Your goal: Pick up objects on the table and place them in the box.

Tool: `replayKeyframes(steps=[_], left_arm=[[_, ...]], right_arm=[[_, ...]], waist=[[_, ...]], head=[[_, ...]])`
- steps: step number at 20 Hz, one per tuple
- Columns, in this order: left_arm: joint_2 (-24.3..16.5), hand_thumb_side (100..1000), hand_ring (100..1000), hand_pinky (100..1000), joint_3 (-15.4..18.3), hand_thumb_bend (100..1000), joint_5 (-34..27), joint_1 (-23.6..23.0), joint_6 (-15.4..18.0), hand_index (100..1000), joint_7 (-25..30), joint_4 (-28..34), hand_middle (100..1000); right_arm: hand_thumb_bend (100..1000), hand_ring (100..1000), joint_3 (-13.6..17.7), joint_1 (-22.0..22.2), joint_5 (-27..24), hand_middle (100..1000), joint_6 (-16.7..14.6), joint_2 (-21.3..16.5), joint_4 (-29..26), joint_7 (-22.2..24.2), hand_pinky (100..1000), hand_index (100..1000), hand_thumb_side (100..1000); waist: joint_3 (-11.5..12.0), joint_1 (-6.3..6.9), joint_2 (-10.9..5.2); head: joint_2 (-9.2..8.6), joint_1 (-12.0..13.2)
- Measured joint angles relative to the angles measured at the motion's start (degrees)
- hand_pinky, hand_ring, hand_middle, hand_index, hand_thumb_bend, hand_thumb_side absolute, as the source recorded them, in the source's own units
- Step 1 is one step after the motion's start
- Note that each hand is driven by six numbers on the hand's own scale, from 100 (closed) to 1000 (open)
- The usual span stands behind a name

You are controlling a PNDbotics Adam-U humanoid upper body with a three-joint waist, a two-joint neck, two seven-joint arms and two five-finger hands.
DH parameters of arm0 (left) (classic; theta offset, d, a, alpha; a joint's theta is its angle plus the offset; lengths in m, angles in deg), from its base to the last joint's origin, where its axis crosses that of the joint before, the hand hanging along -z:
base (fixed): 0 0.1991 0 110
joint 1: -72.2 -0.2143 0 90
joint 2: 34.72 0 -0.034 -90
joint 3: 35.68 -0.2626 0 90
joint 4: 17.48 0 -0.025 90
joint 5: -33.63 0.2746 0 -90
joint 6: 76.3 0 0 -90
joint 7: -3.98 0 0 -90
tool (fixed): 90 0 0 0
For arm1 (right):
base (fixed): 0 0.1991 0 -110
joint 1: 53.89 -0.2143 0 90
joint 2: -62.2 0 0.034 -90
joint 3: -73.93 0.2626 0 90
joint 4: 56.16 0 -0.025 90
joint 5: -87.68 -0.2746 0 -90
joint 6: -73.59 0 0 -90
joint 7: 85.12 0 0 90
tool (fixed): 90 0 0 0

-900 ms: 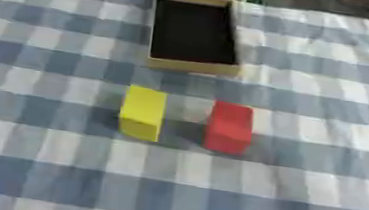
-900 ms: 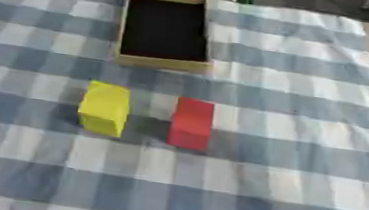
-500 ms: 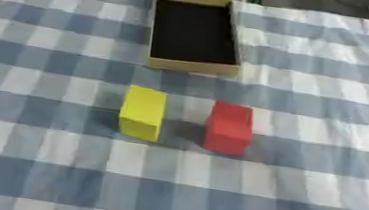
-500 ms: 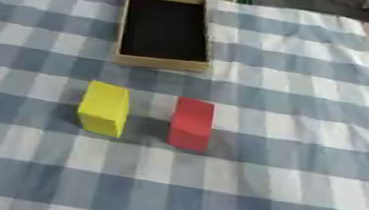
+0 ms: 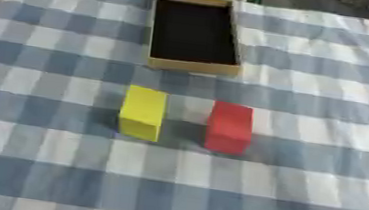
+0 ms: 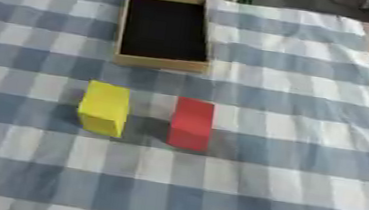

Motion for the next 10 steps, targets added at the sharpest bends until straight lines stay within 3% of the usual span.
replayKeyframes(steps=[5,10], left_arm=[[-0.01,920,690,655,-0.02,171,0.0,0.0,-0.07,896,0.16,0.0,656],[-0.06,920,690,655,-0.06,171,-0.02,0.0,0.0,896,0.34,0.0,656]], right_arm=[[100,844,-3.8,-1.85,1.12,709,1.39,-7.05,0.0,5.31,823,844,1000],[100,850,-7.57,-4.41,1.77,728,2.26,-11.52,0.0,11.03,827,852,1000]], waist=[[0.22,-0.27,-0.25],[0.62,-0.4,-0.38]], head=[[0.04,-0.01],[0.05,-0.06]])
